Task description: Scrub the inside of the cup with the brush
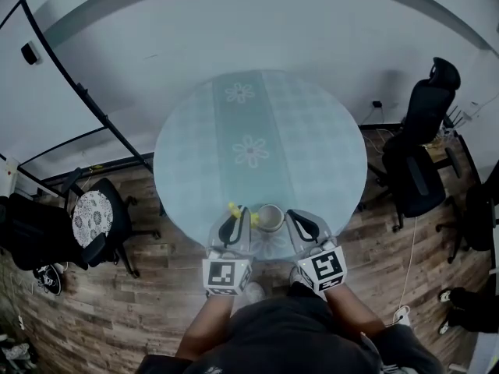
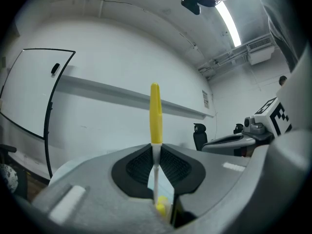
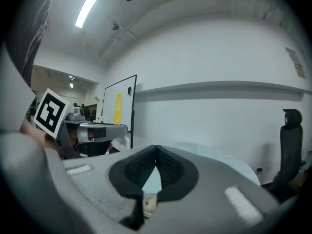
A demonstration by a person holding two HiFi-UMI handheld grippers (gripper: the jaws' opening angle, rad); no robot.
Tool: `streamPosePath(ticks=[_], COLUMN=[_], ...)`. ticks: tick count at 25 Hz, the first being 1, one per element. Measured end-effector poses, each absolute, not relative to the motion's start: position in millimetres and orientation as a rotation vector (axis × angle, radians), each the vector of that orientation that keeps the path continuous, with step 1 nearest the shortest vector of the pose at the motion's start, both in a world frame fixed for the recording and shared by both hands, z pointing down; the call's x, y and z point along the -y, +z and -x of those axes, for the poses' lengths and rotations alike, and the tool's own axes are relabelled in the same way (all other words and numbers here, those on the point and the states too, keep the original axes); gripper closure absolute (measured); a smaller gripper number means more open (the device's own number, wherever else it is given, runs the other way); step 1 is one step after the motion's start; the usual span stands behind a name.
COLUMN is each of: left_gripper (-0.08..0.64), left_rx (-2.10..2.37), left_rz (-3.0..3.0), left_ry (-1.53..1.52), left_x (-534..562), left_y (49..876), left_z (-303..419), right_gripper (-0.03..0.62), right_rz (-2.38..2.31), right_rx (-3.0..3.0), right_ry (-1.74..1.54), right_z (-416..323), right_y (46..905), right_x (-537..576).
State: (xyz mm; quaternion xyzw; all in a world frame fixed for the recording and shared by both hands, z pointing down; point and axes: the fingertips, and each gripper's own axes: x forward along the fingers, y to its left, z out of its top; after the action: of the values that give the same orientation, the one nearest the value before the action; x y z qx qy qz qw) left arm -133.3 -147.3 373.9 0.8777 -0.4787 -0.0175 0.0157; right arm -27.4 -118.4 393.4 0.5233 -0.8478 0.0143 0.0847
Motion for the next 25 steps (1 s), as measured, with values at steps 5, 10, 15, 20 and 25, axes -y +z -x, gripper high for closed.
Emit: streamPosePath(ticks=[5, 10, 15, 20, 25], left_gripper=[0.522, 0.522, 0.523, 0.522, 0.522], left_rx=[1.5, 1.51, 1.499, 1.492, 1.485], left_rz=[-2.689, -2.652, -2.645, -2.64, -2.624], left_ry=[-0.019, 0.003, 0.012, 0.021, 0.033], left_x=[170.2, 190.0, 199.0, 208.0, 215.7], left_y=[387.5, 404.4, 414.2, 422.5, 433.8], left_z=[115.7, 98.8, 81.0, 71.4, 62.5], right_gripper=[0.591, 0.591, 0.591, 0.591, 0.591], right_rz=[-1.498, -1.452, -1.416, -1.387, -1.355], right_rx=[2.543, 2.57, 2.572, 2.578, 2.597], right_ry=[0.053, 0.075, 0.118, 0.127, 0.142], right_z=[15.3, 3.6, -6.6, -8.0, -7.3], right_y=[402.8, 416.2, 432.4, 446.6, 452.5], right_x=[146.7, 171.9, 184.0, 194.3, 202.6])
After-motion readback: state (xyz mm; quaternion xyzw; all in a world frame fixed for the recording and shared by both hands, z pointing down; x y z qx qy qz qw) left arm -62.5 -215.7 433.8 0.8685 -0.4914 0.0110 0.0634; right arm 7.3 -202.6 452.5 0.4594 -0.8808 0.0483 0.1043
